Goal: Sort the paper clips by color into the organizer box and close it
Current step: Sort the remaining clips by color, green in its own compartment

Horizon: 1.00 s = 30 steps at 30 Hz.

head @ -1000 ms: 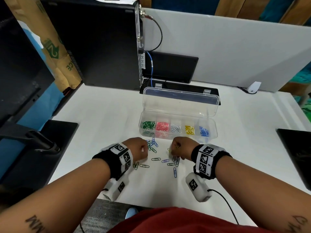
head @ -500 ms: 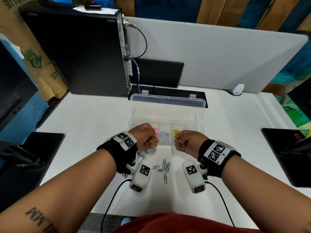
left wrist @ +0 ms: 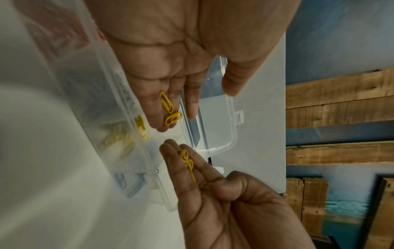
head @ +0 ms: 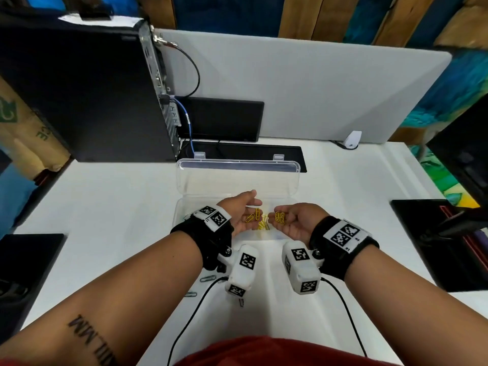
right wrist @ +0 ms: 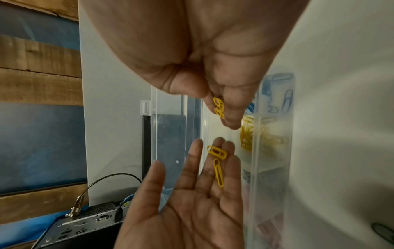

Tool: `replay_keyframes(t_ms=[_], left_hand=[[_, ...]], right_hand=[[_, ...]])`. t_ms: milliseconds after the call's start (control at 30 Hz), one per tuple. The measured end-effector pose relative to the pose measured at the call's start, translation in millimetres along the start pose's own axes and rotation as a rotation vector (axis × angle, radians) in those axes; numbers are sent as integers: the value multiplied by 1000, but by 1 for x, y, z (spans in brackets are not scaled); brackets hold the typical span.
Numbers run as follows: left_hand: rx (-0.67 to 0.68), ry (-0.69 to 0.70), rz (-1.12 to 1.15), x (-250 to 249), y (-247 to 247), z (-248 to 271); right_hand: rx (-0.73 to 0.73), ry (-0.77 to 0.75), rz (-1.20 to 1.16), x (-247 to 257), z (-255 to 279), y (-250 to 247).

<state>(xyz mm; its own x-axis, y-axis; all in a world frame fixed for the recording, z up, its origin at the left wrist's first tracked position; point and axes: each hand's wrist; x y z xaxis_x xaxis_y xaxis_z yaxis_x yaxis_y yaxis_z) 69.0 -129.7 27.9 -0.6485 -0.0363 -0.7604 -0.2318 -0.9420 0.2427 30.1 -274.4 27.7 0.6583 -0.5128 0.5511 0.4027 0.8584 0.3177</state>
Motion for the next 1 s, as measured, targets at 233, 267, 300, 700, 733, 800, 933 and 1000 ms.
replay_keyframes(t_ms=[233, 267, 300, 700, 733, 800, 933, 1000], left_hand=[[19, -4, -36, -8, 7, -13], [25, -5, -42, -9, 6, -14], [30, -7, -46, -9, 6, -15], [-18, 210, -425, -5, -31, 17], [-4, 241, -562, 0, -36, 21], [48, 273, -868, 11, -42, 27], [142, 285, -1405, 37, -52, 36], [131, 246, -1503, 51, -58, 37]], right_hand=[[14, 9, 94, 8, -4, 5], [20, 11, 114, 8, -3, 6], [25, 10, 133, 9, -2, 7], [14, -212, 690, -3, 9, 9], [30, -244, 809, -7, 10, 11], [71, -290, 1049, -17, 12, 14], [144, -377, 1574, -45, 7, 13], [140, -396, 1763, -58, 3, 11]])
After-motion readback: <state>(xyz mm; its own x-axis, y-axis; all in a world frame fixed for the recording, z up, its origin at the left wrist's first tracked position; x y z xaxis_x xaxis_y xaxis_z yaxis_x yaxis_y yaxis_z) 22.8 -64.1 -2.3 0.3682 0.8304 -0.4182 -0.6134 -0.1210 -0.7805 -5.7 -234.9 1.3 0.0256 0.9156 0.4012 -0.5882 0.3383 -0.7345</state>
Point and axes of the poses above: each hand's wrist, its own z-axis away from the middle knuckle, its own y-axis out of the palm, x = y × z, and after that the axes turned 6 degrees about y, right-handed
